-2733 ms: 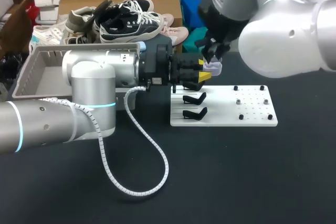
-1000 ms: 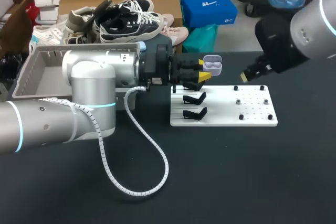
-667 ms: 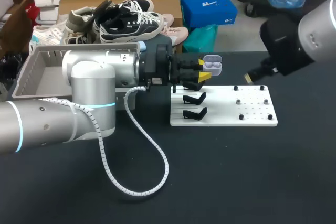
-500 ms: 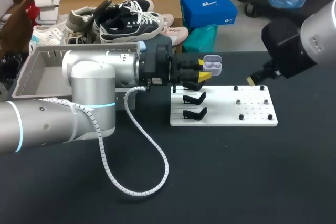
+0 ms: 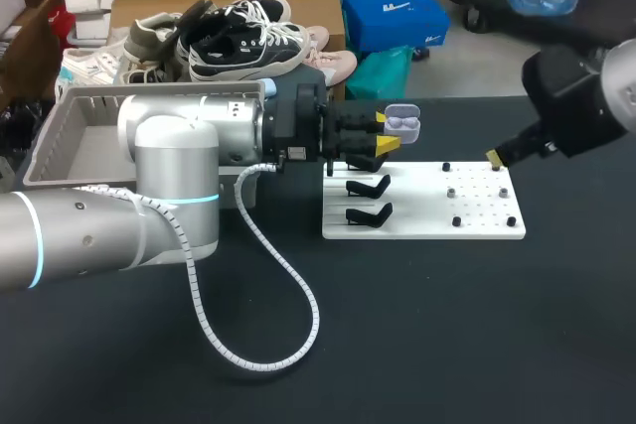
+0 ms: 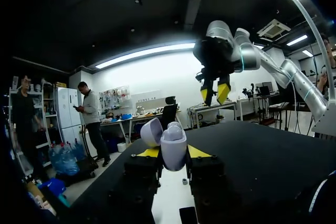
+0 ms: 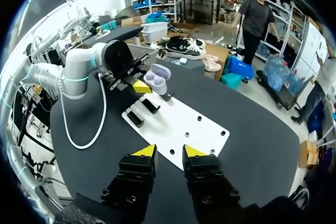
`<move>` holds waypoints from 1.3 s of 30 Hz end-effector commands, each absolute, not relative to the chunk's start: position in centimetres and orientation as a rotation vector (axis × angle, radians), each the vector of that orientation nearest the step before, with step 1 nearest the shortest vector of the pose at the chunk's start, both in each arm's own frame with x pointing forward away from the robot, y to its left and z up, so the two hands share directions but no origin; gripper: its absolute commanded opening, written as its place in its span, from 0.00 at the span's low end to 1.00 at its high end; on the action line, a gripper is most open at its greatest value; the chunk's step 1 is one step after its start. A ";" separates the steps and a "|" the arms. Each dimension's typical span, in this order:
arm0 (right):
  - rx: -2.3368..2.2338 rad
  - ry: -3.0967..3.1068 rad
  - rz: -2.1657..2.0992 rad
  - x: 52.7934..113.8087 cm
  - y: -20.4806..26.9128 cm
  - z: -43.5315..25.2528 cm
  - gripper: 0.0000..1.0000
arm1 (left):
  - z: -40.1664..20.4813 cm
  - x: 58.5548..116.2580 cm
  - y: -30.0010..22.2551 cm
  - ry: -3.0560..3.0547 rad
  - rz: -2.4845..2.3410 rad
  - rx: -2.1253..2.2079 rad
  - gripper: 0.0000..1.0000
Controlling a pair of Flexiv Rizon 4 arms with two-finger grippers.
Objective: Pick up each earbud case from the left stands, insert the matching earbuds, close the lid, and place the case in the box.
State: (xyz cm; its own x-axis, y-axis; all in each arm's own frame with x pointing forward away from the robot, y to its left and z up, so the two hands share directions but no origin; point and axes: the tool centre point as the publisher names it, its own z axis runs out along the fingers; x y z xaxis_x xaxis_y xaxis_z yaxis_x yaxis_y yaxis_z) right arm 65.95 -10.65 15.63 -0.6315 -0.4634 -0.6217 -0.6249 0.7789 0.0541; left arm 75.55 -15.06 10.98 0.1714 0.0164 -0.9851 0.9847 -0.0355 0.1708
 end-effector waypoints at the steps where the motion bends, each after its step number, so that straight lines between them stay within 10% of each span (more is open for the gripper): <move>1: -0.816 2.357 0.369 66.1 -10.9 15.4 0.34 | 10.9 75.6 -15.1 1.078 -1.096 1.324 0.00; 3: -0.816 2.357 0.369 66.1 -10.9 15.4 0.46 | 10.9 75.6 -15.1 1.078 -1.096 1.324 0.00; 4: -0.816 2.357 0.369 66.1 -10.9 15.4 0.77 | 10.9 75.6 -15.1 1.078 -1.096 1.324 0.00; 8: -0.816 2.357 0.369 66.1 -10.9 15.4 1.00 | 10.9 75.6 -15.1 1.078 -1.096 1.324 0.00; 39: -0.639 2.457 0.350 76.6 -7.1 17.3 1.00 | 10.9 75.6 -15.1 1.078 -1.096 1.324 0.00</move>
